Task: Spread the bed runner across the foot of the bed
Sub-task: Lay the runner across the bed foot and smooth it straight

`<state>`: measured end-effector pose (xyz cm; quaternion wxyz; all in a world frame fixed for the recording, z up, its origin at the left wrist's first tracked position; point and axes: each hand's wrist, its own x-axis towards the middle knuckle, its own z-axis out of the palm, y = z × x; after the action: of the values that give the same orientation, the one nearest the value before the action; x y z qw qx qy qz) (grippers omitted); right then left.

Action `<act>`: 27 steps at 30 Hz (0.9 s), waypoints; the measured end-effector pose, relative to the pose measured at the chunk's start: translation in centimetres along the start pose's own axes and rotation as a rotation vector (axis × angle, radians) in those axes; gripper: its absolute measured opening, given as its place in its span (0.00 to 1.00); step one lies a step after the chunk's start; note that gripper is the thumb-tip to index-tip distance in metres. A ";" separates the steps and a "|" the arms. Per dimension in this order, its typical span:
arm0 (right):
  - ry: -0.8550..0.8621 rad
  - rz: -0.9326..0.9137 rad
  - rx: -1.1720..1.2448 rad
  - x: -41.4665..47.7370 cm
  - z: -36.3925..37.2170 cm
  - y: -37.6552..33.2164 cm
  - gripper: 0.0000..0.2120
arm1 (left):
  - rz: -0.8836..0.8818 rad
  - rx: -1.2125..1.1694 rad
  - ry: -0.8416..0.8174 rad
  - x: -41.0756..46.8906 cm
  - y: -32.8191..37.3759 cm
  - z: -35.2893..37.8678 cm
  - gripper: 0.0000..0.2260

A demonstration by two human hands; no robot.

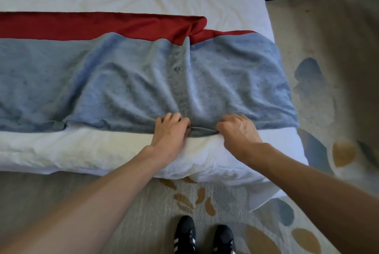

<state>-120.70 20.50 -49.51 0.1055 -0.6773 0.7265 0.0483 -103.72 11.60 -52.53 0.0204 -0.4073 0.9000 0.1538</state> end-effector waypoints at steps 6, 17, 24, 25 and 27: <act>-0.005 0.020 -0.021 -2.4 0.2 3.3 0.13 | 0.037 -0.009 -0.005 0.1 3.8 1.1 0.10; 0.003 0.054 0.117 -2.1 -0.4 4.2 0.11 | 0.119 0.027 0.106 1.7 3.9 -0.3 0.10; 0.081 0.166 0.125 -0.1 -2.5 7.7 0.13 | 0.128 0.031 0.190 6.2 8.0 -2.0 0.12; 0.075 0.172 0.126 -0.1 -2.7 8.6 0.14 | 0.137 0.034 0.193 6.8 8.7 -2.1 0.12; 0.073 0.182 0.129 -0.1 -3.1 10.6 0.14 | 0.147 0.042 0.199 8.3 10.3 -2.1 0.13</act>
<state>-131.49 20.72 -47.22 0.1174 -0.6017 0.7899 -0.0140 -116.67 11.37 -49.15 -0.0717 -0.3529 0.9281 0.0949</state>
